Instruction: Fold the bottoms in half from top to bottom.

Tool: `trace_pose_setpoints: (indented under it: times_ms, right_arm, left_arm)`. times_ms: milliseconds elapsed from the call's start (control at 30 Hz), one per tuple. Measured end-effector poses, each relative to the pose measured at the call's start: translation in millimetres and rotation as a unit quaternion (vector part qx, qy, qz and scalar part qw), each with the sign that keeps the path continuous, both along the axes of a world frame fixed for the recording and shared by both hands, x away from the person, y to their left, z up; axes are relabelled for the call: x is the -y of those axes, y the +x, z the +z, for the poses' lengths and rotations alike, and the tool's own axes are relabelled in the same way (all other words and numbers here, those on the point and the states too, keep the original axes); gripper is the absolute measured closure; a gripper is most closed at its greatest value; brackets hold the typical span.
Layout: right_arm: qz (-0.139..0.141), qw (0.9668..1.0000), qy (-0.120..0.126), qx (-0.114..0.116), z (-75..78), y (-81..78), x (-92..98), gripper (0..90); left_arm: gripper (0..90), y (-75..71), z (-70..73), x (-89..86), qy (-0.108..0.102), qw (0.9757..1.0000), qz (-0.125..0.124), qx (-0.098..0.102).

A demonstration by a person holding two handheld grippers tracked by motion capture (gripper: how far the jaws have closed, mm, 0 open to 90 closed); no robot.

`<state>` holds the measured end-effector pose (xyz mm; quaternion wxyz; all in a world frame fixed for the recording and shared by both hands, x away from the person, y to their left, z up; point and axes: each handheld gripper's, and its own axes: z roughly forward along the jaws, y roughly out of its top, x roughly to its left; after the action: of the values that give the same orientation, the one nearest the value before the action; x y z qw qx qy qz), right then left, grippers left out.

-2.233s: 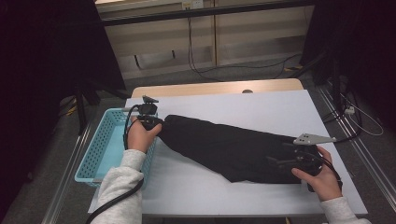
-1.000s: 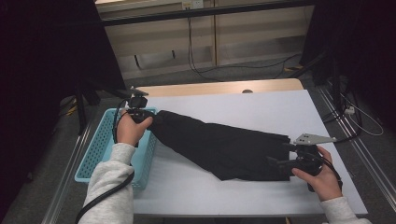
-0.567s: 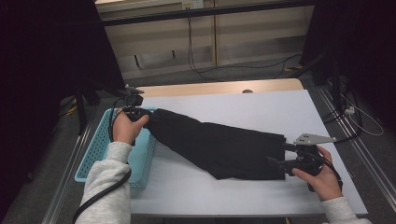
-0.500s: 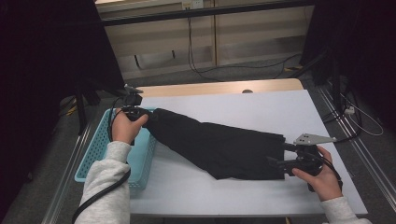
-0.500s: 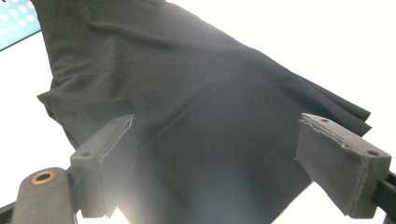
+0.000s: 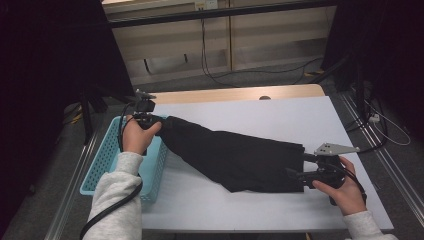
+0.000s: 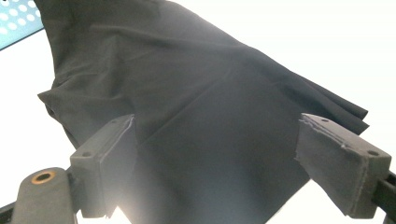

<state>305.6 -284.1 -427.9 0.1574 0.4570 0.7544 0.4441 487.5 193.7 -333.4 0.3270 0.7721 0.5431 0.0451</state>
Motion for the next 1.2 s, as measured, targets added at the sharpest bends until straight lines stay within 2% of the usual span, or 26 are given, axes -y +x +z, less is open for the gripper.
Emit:
trace_pose_setpoints:
  times_ms: [267,433,600,867,1200]
  right_arm:
    - [0.002,1.0000,0.000,0.000,0.2,-0.1,-1.6,13.6]
    - [0.005,1.0000,-0.002,0.001,0.5,-0.3,-2.0,13.6]
    - [0.006,1.0000,-0.003,0.000,-0.2,-0.2,-2.5,13.6]
    - [0.009,0.9999,-0.004,-0.002,-0.5,-0.1,-4.0,13.6]
    - [0.011,0.9999,-0.006,-0.004,-1.3,0.1,-5.4,13.6]
  left_arm:
    - [84.4,-12.4,-9.1,31.9,0.000,0.9991,-0.041,0.015]
    - [84.4,-20.3,-24.6,52.7,0.002,0.9976,-0.069,0.010]
    - [84.3,-28.0,-39.9,66.8,-0.002,0.9963,-0.085,0.009]
    - [84.1,-37.3,-60.4,81.5,-0.012,0.9944,-0.104,0.009]
    - [83.7,-44.7,-75.4,93.3,-0.021,0.9927,-0.118,0.015]
